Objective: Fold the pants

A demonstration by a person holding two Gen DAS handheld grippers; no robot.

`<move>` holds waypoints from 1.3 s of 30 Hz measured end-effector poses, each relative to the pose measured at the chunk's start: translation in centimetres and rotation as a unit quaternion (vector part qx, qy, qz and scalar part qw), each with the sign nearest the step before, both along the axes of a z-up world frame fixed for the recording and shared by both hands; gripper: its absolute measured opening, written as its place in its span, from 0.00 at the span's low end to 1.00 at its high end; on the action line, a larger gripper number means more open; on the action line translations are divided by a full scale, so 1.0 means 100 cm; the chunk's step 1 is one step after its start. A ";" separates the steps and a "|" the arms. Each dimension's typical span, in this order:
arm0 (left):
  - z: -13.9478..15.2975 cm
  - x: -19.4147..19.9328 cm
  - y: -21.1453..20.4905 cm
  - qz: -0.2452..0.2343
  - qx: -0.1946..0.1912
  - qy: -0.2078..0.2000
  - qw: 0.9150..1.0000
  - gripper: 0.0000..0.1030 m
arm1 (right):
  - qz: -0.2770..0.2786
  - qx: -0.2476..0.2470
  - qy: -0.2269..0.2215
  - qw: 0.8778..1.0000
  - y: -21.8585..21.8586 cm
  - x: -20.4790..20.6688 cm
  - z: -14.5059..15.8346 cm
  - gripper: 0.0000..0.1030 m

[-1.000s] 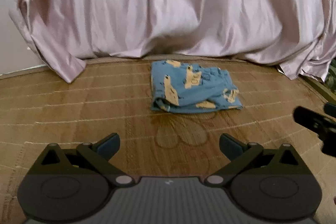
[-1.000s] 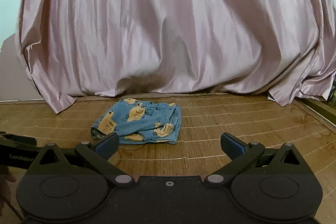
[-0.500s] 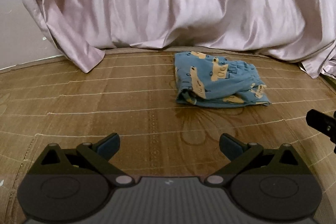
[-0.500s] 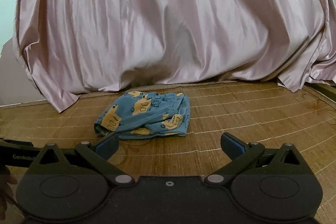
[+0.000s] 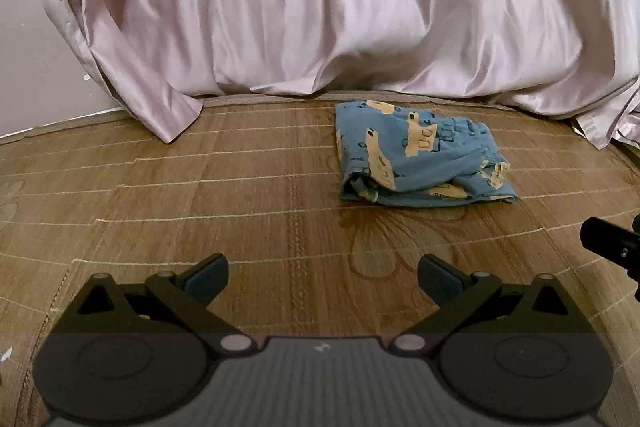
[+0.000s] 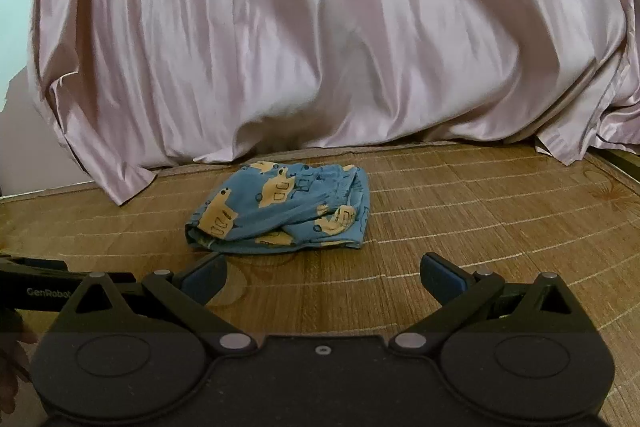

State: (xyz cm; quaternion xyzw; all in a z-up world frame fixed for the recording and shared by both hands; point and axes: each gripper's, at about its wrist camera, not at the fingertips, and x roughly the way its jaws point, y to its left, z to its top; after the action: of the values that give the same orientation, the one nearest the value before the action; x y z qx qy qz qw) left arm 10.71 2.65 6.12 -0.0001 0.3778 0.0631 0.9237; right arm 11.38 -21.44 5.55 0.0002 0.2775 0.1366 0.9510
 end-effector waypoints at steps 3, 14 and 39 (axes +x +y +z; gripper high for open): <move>0.000 -0.001 -0.001 -0.003 0.001 0.003 1.000 1.00 | -0.007 -0.002 -0.001 1.000 -0.002 0.000 0.000 0.99; -0.001 -0.001 0.000 -0.003 0.002 0.003 1.000 1.00 | -0.002 -0.006 0.005 1.000 0.000 0.001 -0.001 0.99; -0.003 -0.003 0.001 -0.003 0.003 0.012 1.000 1.00 | 0.006 -0.012 0.024 1.000 0.001 0.004 -0.005 0.99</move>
State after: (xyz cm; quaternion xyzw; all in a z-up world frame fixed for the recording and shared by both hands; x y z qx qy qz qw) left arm 10.40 2.79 5.79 0.0050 0.3886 0.0615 0.9193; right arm 11.80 -21.39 5.05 -0.0100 0.3023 0.1389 0.9430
